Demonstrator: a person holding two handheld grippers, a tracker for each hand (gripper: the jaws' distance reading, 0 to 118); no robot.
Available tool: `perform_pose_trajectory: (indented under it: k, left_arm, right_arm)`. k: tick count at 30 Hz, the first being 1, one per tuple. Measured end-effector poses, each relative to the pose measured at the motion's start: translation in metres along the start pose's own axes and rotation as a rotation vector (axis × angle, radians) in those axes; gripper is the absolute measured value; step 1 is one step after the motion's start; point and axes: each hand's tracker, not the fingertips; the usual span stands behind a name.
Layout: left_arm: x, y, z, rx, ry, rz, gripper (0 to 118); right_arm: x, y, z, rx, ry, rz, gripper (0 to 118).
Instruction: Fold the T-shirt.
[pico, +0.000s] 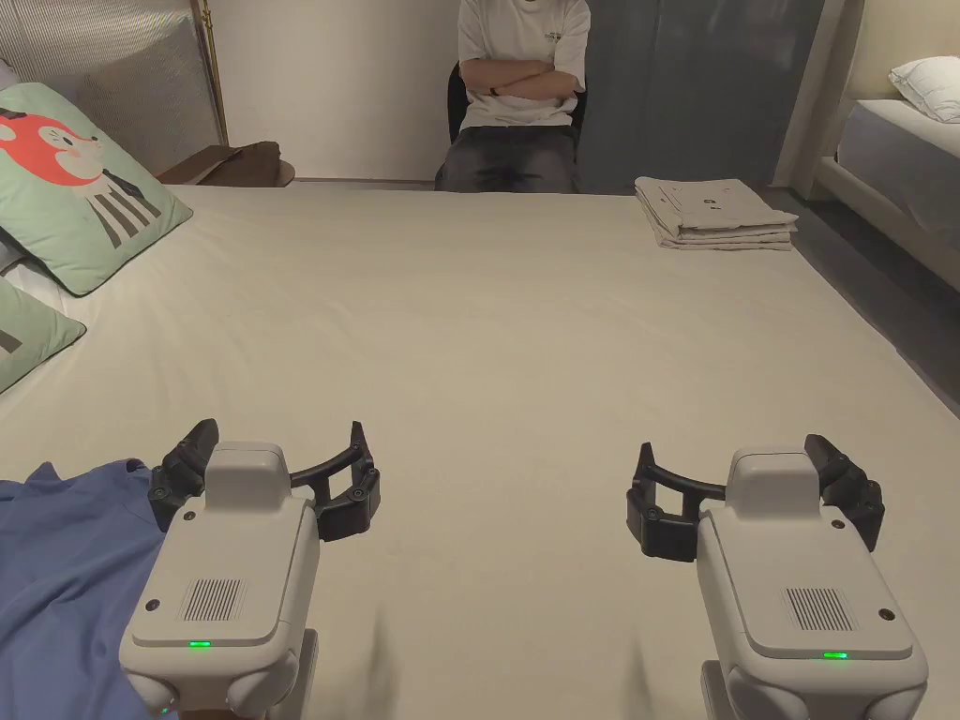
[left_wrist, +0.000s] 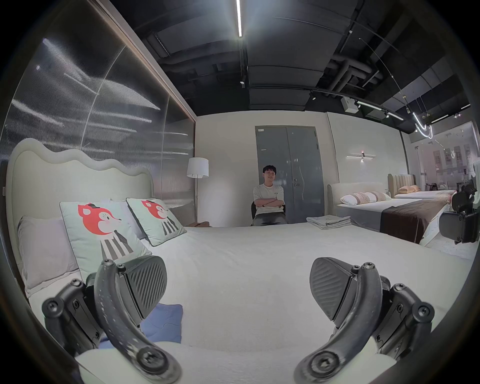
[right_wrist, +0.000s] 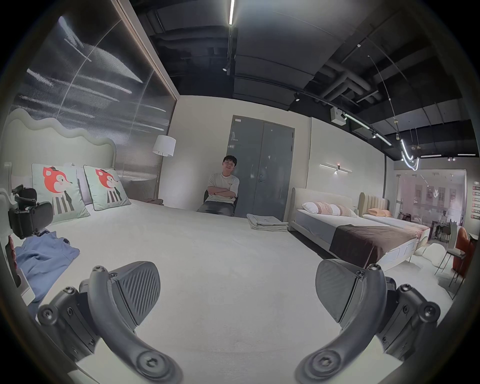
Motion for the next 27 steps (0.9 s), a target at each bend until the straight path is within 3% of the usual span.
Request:
perform_pose_trajectory:
  k: [27]
  left_arm:
    - [-0.0024,-0.0031,-0.0043,-0.003,-0.001,-0.004,110]
  right_arm:
    - [0.0004,0.0021,-0.001,-0.003,0.007,-0.004,117]
